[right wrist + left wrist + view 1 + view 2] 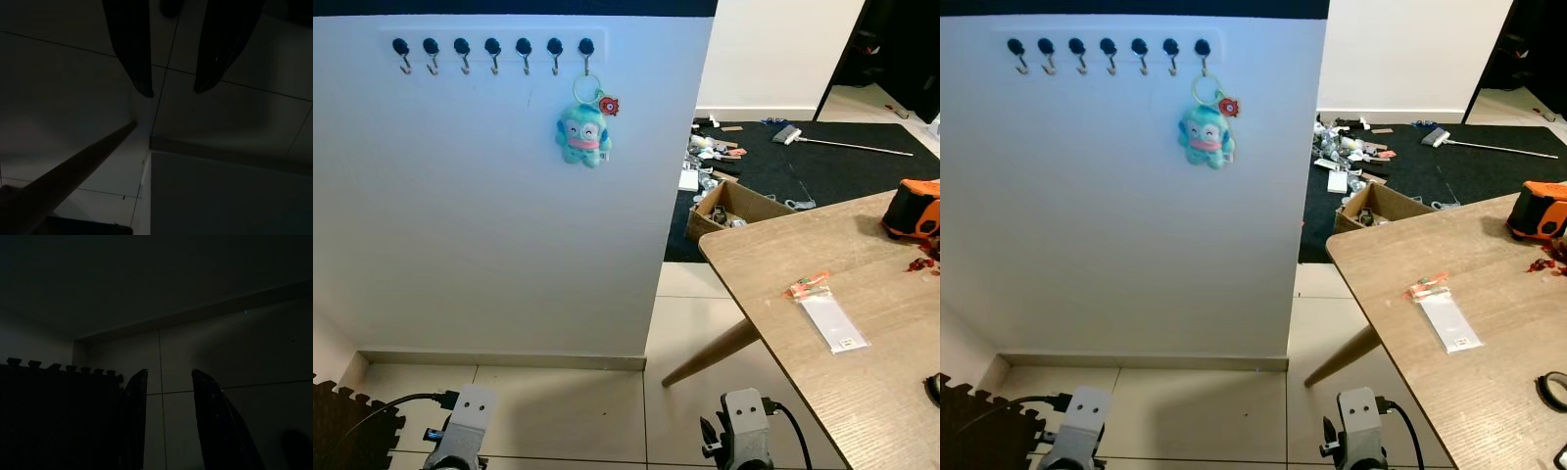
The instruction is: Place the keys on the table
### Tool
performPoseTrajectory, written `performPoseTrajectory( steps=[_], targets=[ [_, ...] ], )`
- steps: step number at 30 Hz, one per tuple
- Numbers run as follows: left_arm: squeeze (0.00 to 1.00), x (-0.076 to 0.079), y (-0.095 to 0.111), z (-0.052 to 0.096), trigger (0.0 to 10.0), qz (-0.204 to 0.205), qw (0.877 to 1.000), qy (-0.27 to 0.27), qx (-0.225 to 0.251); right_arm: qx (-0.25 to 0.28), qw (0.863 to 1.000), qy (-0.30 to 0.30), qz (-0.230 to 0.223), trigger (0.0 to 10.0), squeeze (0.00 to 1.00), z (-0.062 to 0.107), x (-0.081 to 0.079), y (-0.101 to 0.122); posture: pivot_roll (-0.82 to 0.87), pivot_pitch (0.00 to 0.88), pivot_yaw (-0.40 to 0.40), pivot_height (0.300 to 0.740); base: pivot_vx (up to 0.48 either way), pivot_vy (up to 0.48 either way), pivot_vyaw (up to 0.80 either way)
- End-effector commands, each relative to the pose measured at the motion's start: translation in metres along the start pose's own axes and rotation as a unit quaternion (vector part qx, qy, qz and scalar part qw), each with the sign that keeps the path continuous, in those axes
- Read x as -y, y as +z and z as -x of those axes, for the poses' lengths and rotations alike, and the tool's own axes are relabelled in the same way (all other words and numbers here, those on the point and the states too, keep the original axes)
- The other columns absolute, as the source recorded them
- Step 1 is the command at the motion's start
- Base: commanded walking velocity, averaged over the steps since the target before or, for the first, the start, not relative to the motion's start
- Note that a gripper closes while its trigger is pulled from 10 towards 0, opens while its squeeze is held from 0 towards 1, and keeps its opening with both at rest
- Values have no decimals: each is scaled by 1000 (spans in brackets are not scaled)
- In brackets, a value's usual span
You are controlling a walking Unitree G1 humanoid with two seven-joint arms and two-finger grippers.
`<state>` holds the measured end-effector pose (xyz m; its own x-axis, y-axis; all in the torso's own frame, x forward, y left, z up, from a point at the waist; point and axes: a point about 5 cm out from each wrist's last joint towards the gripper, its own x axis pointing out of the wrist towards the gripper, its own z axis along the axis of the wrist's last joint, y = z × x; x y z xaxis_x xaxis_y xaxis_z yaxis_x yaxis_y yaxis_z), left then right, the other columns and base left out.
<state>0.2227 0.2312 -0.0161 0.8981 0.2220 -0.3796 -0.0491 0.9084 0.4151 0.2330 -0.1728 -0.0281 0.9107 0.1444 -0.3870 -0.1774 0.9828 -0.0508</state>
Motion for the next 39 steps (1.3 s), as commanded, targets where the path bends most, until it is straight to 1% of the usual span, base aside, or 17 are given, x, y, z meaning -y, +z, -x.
performPoseTrajectory(
  steps=[1, 4, 21, 24, 25, 26, 28, 29, 31, 32, 33, 34, 35, 37, 38, 39],
  targets=[
    [0, 1, -10, 5, 10000, 0, 1000, 0, -17, -13, 1000, 2, -7, 10000, 0, 5, -3, -9, 53, 166, 30, 740, 0, 480, 0],
    [0, 1, -10, 5, 10000, 0, 1000, 0, -16, -13, 1000, 2, -7, 10000, 0, 5, -3, -9, 53, 166, 30, 740, 0, 446, 0],
    [0, 2, -9, 6, 10000, -6, 1000, -2, -13, -13, 1000, 4, -5, 10000, 0, 4, -4, -9, 56, 170, 28, 740, 0, 0, 0],
    [0, 2, -10, 6, 10000, -7, 1000, -2, -13, 2, 1000, 9, 3, 10000, 0, 1, -5, -2, 57, 171, 30, 740, 0, 0, 0],
    [0, 2, -10, 6, 10000, -7, 1000, -3, -14, 14, 1000, 11, 7, 10000, 0, -1, -6, 3, 57, 171, 30, 740, 0, 0, 0],
    [0, 2, -10, 6, 10000, -7, 1000, -3, -14, 14, 1000, 11, 7, 10000, 0, -1, -6, 3, 57, 171, 30, 740, 0, 0, 0],
    [0, 2, -10, 6, 10000, -8, 1000, -3, -14, 47, 999, 11, 12, 10000, 0, -7, -6, 19, 55, 171, 31, 740, 0, 0, 0],
    [0, 2, -10, 6, 10000, -8, 1000, -3, -14, 47, 999, 11, 12, 10000, 0, -7, -6, 19, 55, 171, 31, 740, 0, 0, 0],
    [0, 2, -10, 6, 10000, -8, 1000, -3, -13, 76, 997, 7, 14, 10000, 0, -12, -5, 34, 54, 171, 32, 740, 0, 0, 0],
    [0, 2, -10, 6, 10000, -8, 1000, -3, -13, 76, 997, 7, 14, 10000, 0, -12, -5, 34, 54, 171, 32, 740, 0, 0, 0],
    [0, 2, -10, 6, 10000, -9, 1000, -3, -14, 99, 995, 3, 16, 10000, 0, -15, -3, 46, 54, 171, 32, 740, 0, 0, 0],
    [0, 2, -10, 6, 10000, -9, 1000, -3, -14, 99, 995, 3, 16, 10000, 0, -15, -3, 46, 54, 171, 32, 740, 0, 0, 0],
    [0, 2, -10, 6, 10000, -9, 1000, -3, -14, 123, 992, -3, 19, 10000, 0, -18, -2, 59, 54, 171, 32, 740, 0, 0, 0],
    [0, 2, -9, 5, 10000, -9, 1000, -3, -14, 184, 982, -16, 29, 10000, 0, -25, 4, 95, 58, 171, 33, 740, 0, 0, 0],
    [0, 2, -9, 5, 10000, -9, 1000, -3, -14, 184, 982, -16, 29, 10000, 0, -25, 4, 95, 58, 171, 33, 740, 0, 0, 0],
    [0, 2, -10, 5, 10000, -9, 1000, -3, -14, 211, 977, -20, 32, 10000, 0, -27, 6, 111, 58, 171, 33, 740, 0, 0, 0]
  ],
)
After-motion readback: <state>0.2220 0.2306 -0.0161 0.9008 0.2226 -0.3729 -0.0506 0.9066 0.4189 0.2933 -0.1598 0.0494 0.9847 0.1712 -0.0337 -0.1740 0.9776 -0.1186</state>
